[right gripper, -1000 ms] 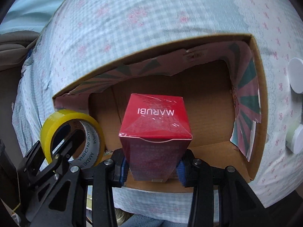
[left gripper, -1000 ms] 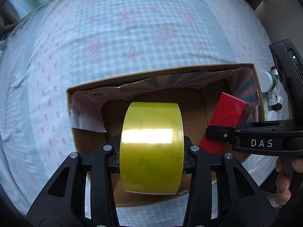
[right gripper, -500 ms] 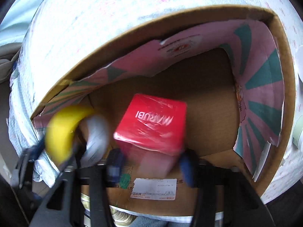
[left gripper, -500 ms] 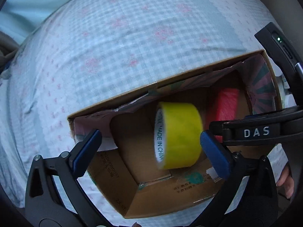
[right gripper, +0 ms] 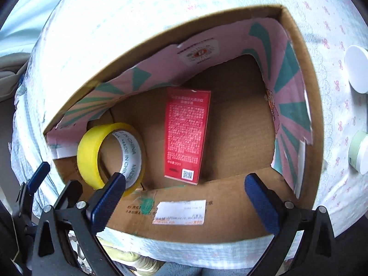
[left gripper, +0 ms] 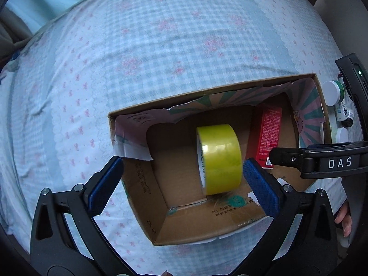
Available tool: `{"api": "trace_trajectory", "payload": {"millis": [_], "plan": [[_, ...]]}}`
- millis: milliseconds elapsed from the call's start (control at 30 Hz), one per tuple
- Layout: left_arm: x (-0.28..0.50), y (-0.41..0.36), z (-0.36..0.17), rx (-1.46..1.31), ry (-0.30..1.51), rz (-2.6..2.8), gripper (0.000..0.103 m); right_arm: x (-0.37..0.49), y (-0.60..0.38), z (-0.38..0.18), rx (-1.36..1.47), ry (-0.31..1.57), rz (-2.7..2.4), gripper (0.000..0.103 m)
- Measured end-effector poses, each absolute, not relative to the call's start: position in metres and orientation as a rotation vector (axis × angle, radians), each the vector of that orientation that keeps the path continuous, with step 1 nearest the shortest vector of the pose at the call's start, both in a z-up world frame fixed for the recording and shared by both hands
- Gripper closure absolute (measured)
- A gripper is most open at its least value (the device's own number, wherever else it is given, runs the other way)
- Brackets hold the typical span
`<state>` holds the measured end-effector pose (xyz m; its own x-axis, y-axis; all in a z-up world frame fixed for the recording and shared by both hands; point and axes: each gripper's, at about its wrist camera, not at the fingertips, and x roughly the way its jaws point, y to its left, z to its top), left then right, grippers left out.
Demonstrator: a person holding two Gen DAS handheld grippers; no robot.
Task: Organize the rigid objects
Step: 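Lift both tools away from the box toward the remaining items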
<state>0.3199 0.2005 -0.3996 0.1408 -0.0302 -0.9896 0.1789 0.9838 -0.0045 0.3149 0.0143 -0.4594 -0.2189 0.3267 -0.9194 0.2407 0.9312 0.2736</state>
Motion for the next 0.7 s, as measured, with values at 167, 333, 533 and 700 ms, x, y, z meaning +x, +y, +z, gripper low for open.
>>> {"api": "trace_trajectory", "payload": {"millis": [167, 333, 533, 700], "plan": [[0.304, 0.208, -0.368, 0.103, 1.370, -0.146, 0.000, 0.309, 0.022, -0.434, 0.428, 1.768, 0.080, 0.000], [0.277, 0.214, -0.324, 0.088, 1.305, -0.142, 0.000, 0.304, 0.023, -0.394, 0.444, 1.711, 0.093, 0.000], [0.237, 0.219, -0.262, 0.062, 1.196, -0.157, 0.000, 0.274, 0.026, -0.327, 0.372, 1.629, 0.093, 0.000], [0.211, 0.203, -0.224, 0.076, 1.125, -0.176, 0.000, 0.239, 0.010, -0.263, 0.303, 1.499, 0.090, 0.000]]}}
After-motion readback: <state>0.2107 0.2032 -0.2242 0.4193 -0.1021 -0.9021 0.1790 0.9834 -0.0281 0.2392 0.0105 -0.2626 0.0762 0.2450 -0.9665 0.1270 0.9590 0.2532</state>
